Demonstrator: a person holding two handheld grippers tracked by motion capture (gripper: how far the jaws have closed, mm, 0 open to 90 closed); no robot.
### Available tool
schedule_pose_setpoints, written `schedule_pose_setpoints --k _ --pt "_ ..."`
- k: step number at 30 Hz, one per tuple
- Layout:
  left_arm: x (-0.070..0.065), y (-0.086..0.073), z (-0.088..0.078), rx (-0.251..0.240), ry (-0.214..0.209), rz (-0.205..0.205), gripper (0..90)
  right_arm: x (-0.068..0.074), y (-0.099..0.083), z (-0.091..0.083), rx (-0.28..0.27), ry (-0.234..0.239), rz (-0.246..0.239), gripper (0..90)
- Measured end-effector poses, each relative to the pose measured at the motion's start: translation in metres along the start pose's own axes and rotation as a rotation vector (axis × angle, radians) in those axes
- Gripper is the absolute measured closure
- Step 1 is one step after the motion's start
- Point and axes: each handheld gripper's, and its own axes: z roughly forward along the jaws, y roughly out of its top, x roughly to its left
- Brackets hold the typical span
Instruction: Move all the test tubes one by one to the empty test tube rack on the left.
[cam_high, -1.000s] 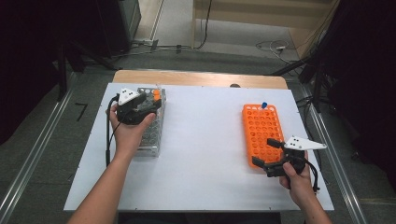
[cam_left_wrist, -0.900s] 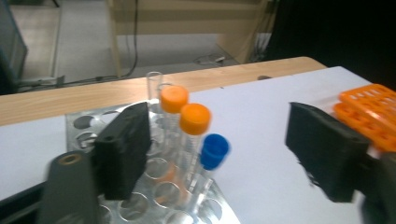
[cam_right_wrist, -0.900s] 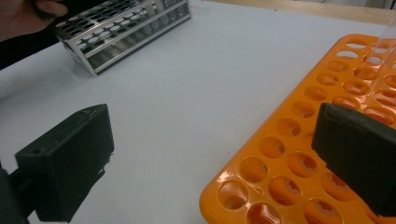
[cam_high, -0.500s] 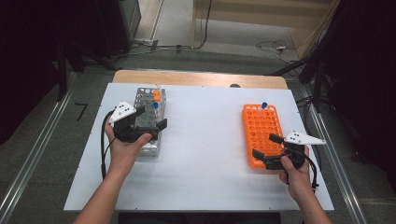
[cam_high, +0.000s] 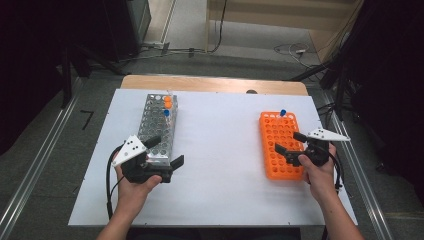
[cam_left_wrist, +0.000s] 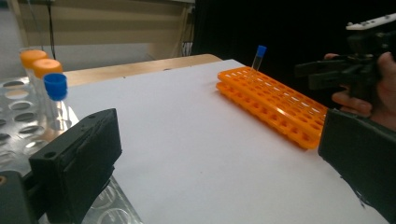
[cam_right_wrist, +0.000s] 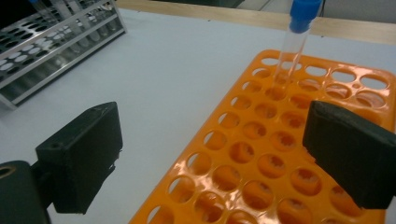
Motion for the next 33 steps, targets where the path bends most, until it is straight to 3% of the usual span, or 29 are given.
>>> schedule_pose_setpoints --k 5,8,13,23,28,33 --pt "-0.007 -0.004 0.004 0.009 -0.021 0.003 0.0 -0.010 0.014 0.010 -0.010 -0.060 0.050 21.9" --pt "-0.008 -0.007 0.006 0.016 -0.024 -0.006 0.0 -0.016 0.020 0.020 0.013 -0.090 0.076 31.7" --pt "-0.008 -0.009 0.006 0.023 -0.025 -0.004 0.0 -0.021 0.027 0.041 0.062 -0.153 0.069 44.1" --pt "-0.008 -0.010 0.005 0.020 -0.021 -0.001 0.0 -0.035 0.031 0.069 0.117 -0.159 0.183 62.7" --pt "-0.009 -0.010 0.007 0.022 -0.024 -0.004 0.0 -0.034 0.033 0.078 0.165 -0.215 0.171 67.8" --pt "-0.011 -0.012 0.011 0.030 -0.034 0.002 0.0 -0.028 0.035 0.084 0.181 -0.253 0.112 74.1"
